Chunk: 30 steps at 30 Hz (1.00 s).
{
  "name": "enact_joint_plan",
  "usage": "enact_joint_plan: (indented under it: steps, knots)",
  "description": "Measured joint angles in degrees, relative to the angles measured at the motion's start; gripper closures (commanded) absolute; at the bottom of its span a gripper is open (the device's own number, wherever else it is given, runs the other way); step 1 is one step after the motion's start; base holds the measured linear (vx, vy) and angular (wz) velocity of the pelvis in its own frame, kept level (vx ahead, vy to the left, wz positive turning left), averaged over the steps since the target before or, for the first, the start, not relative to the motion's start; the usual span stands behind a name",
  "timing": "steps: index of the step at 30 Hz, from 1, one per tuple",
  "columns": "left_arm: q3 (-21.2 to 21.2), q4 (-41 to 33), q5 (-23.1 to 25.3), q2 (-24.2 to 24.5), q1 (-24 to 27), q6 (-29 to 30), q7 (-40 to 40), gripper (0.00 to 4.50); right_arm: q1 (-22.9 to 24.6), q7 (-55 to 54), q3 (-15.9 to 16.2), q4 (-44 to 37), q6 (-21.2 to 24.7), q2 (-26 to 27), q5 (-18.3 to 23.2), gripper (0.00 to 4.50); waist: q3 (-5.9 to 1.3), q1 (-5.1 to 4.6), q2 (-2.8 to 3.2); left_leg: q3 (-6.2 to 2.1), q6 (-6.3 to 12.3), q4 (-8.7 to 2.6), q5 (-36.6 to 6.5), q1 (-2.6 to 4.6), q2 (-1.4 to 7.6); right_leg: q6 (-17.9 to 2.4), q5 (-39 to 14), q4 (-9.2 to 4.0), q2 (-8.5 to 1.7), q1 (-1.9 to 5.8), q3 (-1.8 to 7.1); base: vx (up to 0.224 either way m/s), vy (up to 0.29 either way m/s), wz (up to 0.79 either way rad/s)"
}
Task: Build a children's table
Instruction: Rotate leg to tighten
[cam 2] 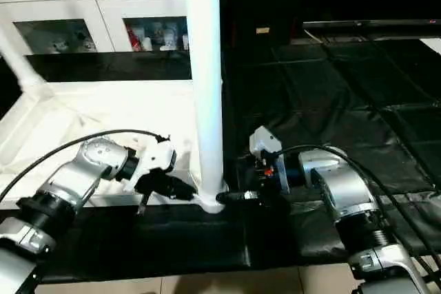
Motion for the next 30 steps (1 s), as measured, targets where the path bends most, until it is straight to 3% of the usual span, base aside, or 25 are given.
enact_joint_plan:
  steps: [8, 21, 30]
  knots:
    - [-0.7, -0.9, 0.0, 0.1, 0.1, 0.0, -0.5, 4.5, -1.5, 0.2, 2.0, 0.7, -0.7, 2.4, 0.0, 1.11, 0.0, 0.03, 0.0, -0.01, 0.0, 0.02, 0.0, -0.02, 0.0, 0.0, 0.0, 0.02, 0.0, 0.0, 0.0, 0.0, 0.0, 0.0]
    - [-0.7, -1.6, 0.1, 0.4, 0.3, 0.0, -0.5, 4.5, -2.5, 1.0, 2.2, 2.5, -0.8, 3.9, 0.0, 2.29, 0.01, -0.03, -0.03, -0.01, -0.01, 0.01, 0.0, -0.02, 0.0, 0.0, 0.0, 0.03, 0.0, -0.01, -0.01, 0.0, 0.0, 0.0]
    - [-0.5, -1.6, 0.0, -0.3, 0.3, 0.9, 0.1, 4.5, -1.9, -0.4, 2.1, 1.5, -0.1, 4.3, 0.0, 2.43, 0.0, -0.02, -0.02, -0.02, -0.02, 0.03, 0.0, 0.0, 0.0, 0.0, 0.0, 0.08, 0.0, 0.0, 0.0, 0.0, 0.0, 0.0]
